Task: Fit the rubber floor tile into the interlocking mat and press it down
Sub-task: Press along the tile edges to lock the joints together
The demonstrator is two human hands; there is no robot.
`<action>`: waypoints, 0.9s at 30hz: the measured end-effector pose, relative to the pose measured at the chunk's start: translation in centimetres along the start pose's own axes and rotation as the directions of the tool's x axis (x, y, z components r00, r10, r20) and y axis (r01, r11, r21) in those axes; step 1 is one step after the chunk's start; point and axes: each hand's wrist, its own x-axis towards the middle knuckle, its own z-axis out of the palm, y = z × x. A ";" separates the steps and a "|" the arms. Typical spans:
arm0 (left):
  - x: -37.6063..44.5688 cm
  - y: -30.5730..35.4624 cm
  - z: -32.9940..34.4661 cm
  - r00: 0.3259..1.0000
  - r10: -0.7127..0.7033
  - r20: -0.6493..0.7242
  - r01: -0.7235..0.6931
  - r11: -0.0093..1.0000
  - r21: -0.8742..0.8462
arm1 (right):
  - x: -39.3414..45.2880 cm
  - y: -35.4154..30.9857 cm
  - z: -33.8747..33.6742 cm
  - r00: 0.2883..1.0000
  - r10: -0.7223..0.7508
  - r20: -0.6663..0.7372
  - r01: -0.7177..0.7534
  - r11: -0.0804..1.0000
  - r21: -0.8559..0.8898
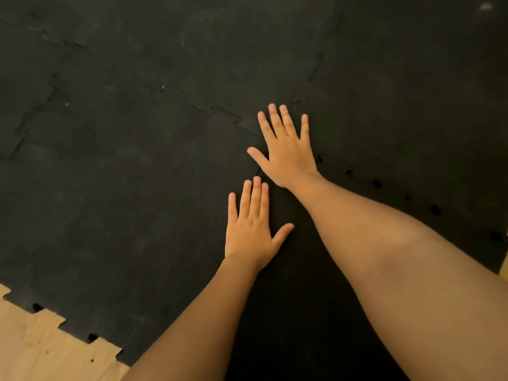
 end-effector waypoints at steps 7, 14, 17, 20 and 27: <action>0.4 -0.4 -0.5 0.995 0.056 0.088 -0.055 0.998 -0.007 | -0.3 0.3 -1.3 0.998 -0.013 0.067 0.007 0.997 0.082; 0.4 0.5 -1.3 0.985 0.004 0.171 -0.011 0.999 0.039 | -8.7 7.0 -1.7 0.975 0.220 -0.010 -0.220 0.975 -0.004; 0.5 1.0 -1.8 0.977 -0.032 0.210 0.020 0.998 0.061 | -13.3 9.8 -0.8 0.905 0.410 0.114 -0.413 0.911 0.005; 0.5 1.0 -1.8 0.975 -0.043 0.218 0.026 0.996 0.080 | -12.7 11.1 -0.4 0.881 0.371 0.294 -0.427 0.891 0.153; 0.6 0.8 -1.8 0.972 -0.034 0.234 0.011 0.995 0.102 | -12.0 11.8 0.2 0.878 0.304 0.370 -0.402 0.888 0.223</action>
